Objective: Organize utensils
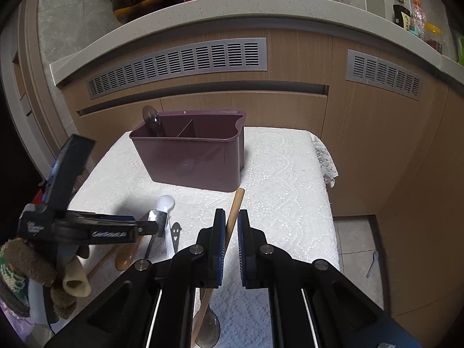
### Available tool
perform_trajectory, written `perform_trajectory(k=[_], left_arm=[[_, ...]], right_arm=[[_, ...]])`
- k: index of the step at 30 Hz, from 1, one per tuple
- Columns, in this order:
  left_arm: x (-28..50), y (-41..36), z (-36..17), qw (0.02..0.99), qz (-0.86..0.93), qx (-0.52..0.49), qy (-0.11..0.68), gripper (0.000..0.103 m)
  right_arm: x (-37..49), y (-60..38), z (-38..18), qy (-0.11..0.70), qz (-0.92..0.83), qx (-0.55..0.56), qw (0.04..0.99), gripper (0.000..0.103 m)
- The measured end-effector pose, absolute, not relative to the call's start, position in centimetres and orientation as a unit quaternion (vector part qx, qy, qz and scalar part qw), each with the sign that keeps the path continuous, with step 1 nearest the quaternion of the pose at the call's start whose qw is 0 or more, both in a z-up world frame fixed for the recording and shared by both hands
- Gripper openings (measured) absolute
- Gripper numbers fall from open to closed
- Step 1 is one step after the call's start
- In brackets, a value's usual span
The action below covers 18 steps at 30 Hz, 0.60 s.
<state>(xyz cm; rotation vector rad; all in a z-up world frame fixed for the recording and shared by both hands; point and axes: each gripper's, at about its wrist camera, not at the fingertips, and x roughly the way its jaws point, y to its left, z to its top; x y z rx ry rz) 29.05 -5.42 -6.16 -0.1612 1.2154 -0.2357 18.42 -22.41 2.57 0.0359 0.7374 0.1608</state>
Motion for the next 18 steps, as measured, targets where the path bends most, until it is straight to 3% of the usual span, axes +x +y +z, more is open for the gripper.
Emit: perform_trajectory(k=[7, 9, 18], left_arm=[[29.0, -9.3, -7.5, 0.843, -0.075, 0.017, 0.532, 0.052], [27.8, -9.1, -7.4, 0.859, -0.084, 0.026, 0.504, 0.033], [19.9, -4.3, -2.5, 0.911, -0.147, -0.014, 0.385, 0.033]], right_arm=[[18.1, -22.5, 2.6, 0.353, 0.074, 0.015, 0.933, 0.008], [17.8, -22.5, 2.7, 0.349, 0.079, 0.017, 0.934, 0.008], [16.5, -22.3, 3.8, 0.331, 0.107, 0.029, 0.937, 0.007]])
